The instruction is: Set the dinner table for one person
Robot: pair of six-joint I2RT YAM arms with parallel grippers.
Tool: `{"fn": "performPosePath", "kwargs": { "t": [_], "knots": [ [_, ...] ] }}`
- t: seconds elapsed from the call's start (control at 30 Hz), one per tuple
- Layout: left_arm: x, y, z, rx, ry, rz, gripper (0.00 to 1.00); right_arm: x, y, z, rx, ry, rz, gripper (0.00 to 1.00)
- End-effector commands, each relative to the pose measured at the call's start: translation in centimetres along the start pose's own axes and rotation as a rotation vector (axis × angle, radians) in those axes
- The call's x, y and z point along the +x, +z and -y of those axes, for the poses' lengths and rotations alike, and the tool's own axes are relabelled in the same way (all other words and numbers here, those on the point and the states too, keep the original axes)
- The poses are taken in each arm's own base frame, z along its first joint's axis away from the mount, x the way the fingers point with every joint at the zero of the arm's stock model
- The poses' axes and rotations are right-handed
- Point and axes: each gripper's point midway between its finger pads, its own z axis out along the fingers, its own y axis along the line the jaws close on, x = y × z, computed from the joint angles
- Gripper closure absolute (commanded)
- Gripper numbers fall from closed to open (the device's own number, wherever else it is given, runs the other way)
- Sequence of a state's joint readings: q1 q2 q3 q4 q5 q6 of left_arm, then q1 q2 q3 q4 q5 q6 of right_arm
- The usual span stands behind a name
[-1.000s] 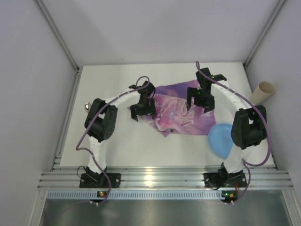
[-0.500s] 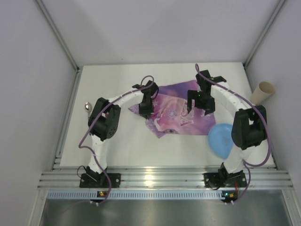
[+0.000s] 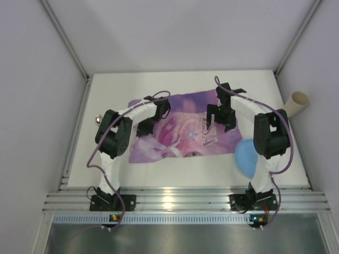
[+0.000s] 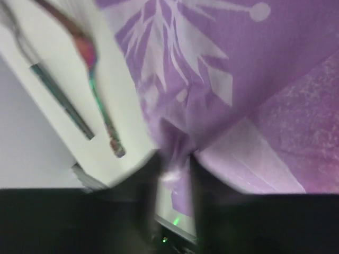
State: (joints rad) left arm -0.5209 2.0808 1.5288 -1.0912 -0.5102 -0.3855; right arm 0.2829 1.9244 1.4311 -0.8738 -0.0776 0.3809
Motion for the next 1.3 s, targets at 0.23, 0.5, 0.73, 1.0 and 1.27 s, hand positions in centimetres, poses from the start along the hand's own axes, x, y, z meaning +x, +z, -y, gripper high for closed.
{"fn": "performPosePath", "kwargs": {
  "t": [0.23,0.5,0.73,1.0,1.27],
  "knots": [
    [-1.3,-7.6,-6.0,-0.005,-0.158,0.140,0.01,-1.5,-3.0,-0.9,-0.058,-0.001,0.107,0.05],
    [-3.7,-7.6,1.0,0.319,-0.253,0.169,0.01,1.1,-0.9,-1.2,-0.144,-0.005,0.078,0.11],
    [-12.1,-8.7,7.1,0.529,-0.236,0.228,0.01,0.5,-2.8,-7.9,-0.541,0.034,0.109,1.00],
    [-17.1,-4.1,12.9,0.585,-0.247,0.215,0.01,4.0,0.3,-5.1,-0.414,0.086,0.002,1.00],
    [-18.0,-0.6,14.4,0.597,-0.206,0.195,0.01,8.7,2.4,-1.5,-0.278,0.119,-0.070,1.00]
  ]
}}
